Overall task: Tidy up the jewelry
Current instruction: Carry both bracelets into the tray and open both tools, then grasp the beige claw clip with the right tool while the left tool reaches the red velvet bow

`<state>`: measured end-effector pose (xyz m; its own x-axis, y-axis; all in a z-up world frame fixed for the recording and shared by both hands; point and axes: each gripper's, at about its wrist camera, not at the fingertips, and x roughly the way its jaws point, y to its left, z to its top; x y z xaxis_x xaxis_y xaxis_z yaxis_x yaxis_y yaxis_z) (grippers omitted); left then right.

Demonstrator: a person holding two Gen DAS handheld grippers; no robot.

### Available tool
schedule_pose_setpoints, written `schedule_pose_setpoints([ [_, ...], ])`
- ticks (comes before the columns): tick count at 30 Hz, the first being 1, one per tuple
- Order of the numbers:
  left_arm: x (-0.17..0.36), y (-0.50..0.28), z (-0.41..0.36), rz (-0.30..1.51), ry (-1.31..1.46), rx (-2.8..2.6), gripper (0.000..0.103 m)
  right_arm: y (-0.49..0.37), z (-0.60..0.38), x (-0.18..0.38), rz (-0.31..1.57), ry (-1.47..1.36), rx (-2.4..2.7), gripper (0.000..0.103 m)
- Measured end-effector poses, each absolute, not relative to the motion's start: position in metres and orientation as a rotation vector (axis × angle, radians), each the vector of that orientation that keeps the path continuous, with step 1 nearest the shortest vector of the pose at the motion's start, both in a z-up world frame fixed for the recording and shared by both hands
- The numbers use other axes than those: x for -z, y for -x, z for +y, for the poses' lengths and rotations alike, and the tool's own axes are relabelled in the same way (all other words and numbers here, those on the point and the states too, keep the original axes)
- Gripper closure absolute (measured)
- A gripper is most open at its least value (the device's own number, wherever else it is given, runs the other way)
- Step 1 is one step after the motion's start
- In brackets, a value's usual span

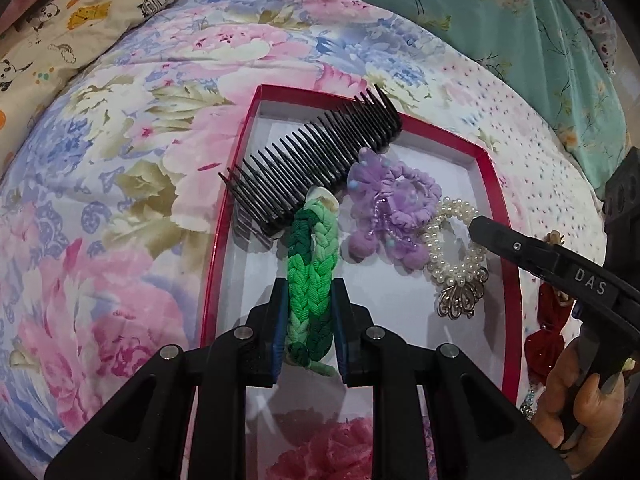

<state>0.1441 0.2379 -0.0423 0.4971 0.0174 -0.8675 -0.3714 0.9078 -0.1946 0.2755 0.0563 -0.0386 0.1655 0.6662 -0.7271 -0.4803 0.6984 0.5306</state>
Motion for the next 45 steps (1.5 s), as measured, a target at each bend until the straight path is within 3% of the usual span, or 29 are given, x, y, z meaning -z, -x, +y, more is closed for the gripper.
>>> schedule_pose_setpoints([
  [23,0.041,-0.145,0.231,1.049,0.352,-0.267,0.075,-0.274,0.054,0.034,1.144,-0.197,-0.826,0.079],
  [26,0.038,-0.142,0.229,1.046,0.353,-0.267,0.066,-0.271,0.050,0.028,1.138,-0.212,-0.836,0.074],
  [28,0.032,-0.138,0.226,1.034,0.348,-0.268,0.055,-0.267,0.046,0.022,1.131,-0.227,-0.849,0.065],
  [45,-0.004,-0.114,0.188,0.976,0.384,-0.195,0.044,-0.244,-0.067,-0.001,1.067,-0.340,-0.736,0.062],
])
